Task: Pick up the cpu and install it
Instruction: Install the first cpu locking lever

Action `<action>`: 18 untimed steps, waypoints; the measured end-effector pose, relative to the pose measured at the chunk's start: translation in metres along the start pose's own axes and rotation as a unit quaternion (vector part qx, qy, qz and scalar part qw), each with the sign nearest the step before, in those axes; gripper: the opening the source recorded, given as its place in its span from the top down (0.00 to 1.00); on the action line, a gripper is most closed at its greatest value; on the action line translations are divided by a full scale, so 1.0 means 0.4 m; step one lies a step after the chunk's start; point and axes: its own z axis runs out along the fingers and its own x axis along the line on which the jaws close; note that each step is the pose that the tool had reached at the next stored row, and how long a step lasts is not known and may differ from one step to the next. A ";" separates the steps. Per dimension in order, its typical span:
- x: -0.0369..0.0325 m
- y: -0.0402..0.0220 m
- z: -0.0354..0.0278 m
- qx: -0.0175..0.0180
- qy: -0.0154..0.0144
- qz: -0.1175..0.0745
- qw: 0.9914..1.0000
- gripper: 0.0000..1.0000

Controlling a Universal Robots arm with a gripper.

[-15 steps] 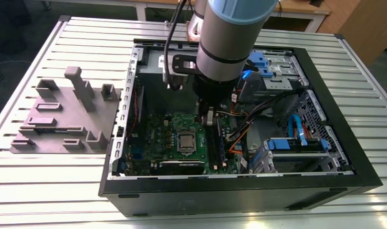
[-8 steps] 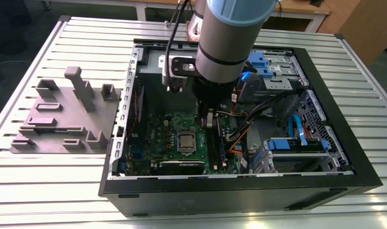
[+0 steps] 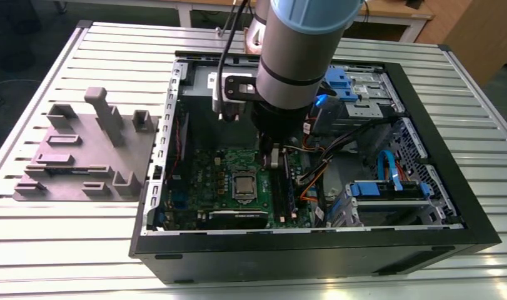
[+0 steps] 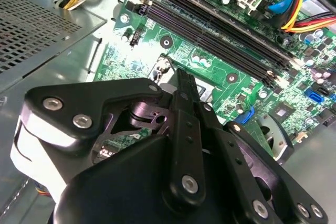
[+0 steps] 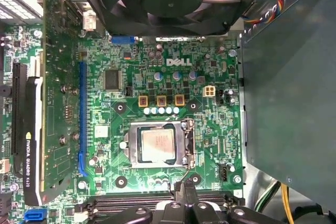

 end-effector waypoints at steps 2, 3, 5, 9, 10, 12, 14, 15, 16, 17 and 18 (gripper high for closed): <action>0.000 0.000 0.006 0.000 0.000 0.000 1.000 0.90; 0.001 0.000 0.009 0.000 0.000 0.000 1.000 0.90; 0.001 -0.001 0.014 0.000 0.000 0.000 1.000 0.90; 0.006 -0.001 0.017 0.000 0.001 0.000 1.000 0.90; 0.007 -0.001 0.017 0.000 0.001 0.000 1.000 0.90; 0.009 -0.001 0.018 0.000 0.001 0.000 1.000 0.90; 0.011 -0.001 0.021 0.000 0.001 0.000 1.000 0.90; 0.012 -0.001 0.022 0.000 0.001 0.000 1.000 0.90; 0.014 -0.001 0.023 0.000 0.001 0.000 1.000 0.90; 0.016 -0.001 0.024 0.000 0.001 0.000 1.000 0.90; 0.019 -0.001 0.024 0.000 0.001 0.000 1.000 0.90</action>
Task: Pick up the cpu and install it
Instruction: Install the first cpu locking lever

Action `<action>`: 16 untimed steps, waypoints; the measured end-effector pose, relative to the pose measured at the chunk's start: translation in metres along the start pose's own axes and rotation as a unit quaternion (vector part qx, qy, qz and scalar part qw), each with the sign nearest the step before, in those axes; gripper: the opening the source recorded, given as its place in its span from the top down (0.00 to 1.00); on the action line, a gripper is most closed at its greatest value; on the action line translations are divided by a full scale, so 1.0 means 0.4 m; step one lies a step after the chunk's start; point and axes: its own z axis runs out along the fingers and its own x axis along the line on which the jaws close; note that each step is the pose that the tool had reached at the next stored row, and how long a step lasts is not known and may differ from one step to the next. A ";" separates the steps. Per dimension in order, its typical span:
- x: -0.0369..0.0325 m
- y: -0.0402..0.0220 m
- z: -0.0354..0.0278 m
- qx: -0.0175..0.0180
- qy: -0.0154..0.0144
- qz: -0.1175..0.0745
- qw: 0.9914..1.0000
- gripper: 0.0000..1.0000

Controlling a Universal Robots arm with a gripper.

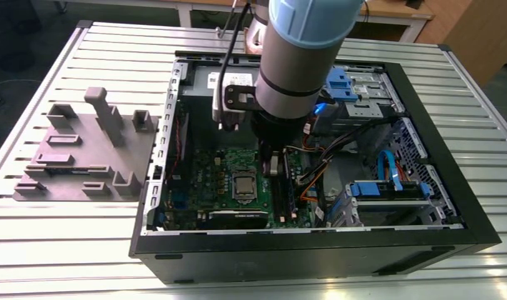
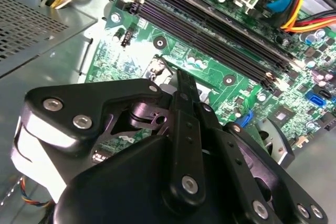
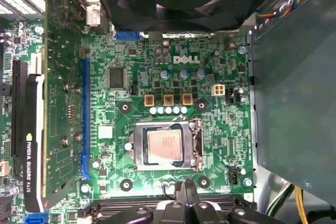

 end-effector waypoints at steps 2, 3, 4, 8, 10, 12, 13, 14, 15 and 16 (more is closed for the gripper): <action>0.007 0.000 0.000 0.000 0.000 0.000 1.000 0.90; 0.011 0.000 0.001 0.000 0.000 0.000 1.000 0.90; 0.014 0.000 0.002 0.000 0.000 0.000 1.000 0.90; 0.025 0.001 0.004 0.000 0.000 0.000 1.000 0.90; 0.030 0.001 0.008 0.000 0.000 0.000 1.000 0.90; 0.042 0.000 0.017 0.000 0.000 0.000 1.000 0.90; 0.044 0.000 0.018 0.000 0.000 0.000 1.000 0.90; 0.044 0.000 0.021 0.000 0.000 0.000 1.000 0.90; 0.046 0.000 0.024 0.000 0.000 0.000 1.000 0.90; 0.047 -0.001 0.027 0.000 0.000 0.000 1.000 0.90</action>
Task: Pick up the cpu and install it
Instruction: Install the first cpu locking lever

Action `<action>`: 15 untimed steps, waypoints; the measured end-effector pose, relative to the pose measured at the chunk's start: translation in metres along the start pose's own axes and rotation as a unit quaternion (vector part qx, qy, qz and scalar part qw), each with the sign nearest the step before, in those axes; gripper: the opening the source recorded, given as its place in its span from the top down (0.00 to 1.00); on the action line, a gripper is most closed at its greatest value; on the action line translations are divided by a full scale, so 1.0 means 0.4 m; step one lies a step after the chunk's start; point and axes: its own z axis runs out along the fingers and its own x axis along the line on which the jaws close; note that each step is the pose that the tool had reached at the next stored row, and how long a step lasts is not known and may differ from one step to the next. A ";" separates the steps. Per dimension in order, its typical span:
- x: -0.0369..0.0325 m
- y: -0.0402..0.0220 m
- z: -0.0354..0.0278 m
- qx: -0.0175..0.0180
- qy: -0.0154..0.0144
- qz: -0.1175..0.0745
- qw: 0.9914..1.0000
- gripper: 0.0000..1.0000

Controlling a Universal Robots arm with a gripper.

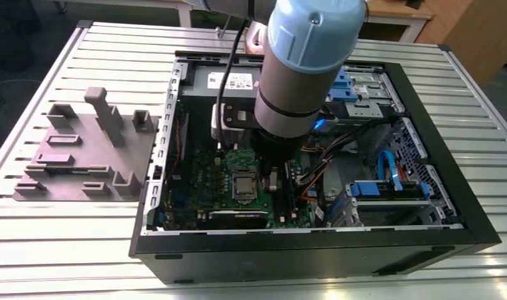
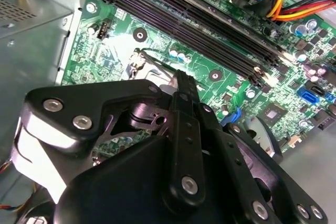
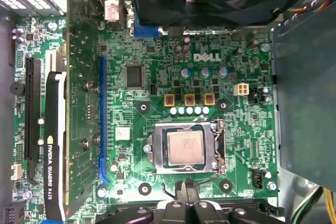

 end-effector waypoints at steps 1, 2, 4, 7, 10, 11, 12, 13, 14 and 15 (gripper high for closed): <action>0.001 0.000 0.004 0.000 0.000 0.000 1.000 0.90; 0.002 0.000 0.007 0.000 0.000 0.000 1.000 0.90; 0.007 -0.001 0.009 0.000 0.000 0.000 1.000 0.90; 0.018 -0.001 0.011 0.000 0.000 0.000 1.000 0.90; 0.022 -0.001 0.019 0.000 0.000 0.000 1.000 0.90; 0.023 -0.002 0.022 0.000 0.000 0.000 1.000 0.90; 0.024 -0.002 0.026 0.000 0.000 0.000 1.000 0.90; 0.025 -0.002 0.029 0.000 0.000 0.000 1.000 0.90; 0.026 -0.002 0.031 0.000 0.000 0.000 1.000 0.90; 0.027 -0.002 0.034 0.000 0.000 0.000 1.000 0.90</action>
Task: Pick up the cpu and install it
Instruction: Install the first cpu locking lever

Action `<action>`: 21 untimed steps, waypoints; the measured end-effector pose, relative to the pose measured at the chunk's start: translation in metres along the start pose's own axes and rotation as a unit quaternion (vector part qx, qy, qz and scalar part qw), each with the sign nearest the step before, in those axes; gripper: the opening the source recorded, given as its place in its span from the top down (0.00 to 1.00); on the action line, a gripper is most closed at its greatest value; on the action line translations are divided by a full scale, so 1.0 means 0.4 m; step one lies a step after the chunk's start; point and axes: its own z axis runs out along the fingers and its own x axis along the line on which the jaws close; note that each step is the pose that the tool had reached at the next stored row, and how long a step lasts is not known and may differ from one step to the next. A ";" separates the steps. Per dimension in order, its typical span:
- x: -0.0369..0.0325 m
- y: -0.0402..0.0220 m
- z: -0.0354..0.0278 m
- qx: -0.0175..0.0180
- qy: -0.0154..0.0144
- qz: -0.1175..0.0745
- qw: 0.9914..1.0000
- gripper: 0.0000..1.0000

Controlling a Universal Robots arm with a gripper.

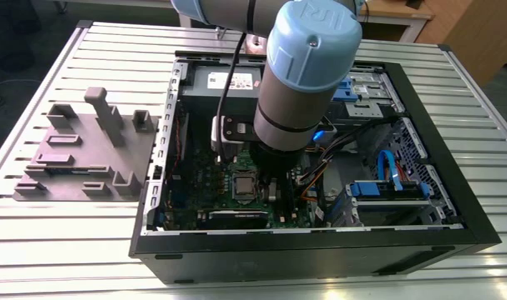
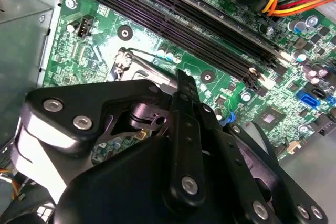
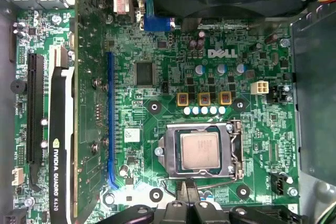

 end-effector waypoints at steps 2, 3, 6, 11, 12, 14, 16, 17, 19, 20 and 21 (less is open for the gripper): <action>0.002 0.000 0.007 0.000 0.000 0.000 1.000 0.90; 0.002 0.000 0.011 0.000 0.000 0.000 1.000 0.90; 0.004 -0.001 0.023 0.000 0.000 0.000 1.000 0.90; 0.004 -0.001 0.027 0.000 0.000 0.000 1.000 0.90; 0.004 -0.001 0.029 0.000 0.000 0.000 1.000 0.90; 0.005 -0.002 0.033 0.000 0.000 0.000 1.000 0.90; 0.005 -0.002 0.037 0.000 0.000 0.000 1.000 0.90; 0.005 -0.002 0.038 0.000 0.001 0.000 1.000 0.90; 0.005 -0.002 0.040 0.000 0.001 0.000 1.000 0.90; 0.005 -0.003 0.041 0.000 0.000 0.000 1.000 0.90; 0.005 -0.003 0.041 0.000 0.000 0.000 1.000 0.90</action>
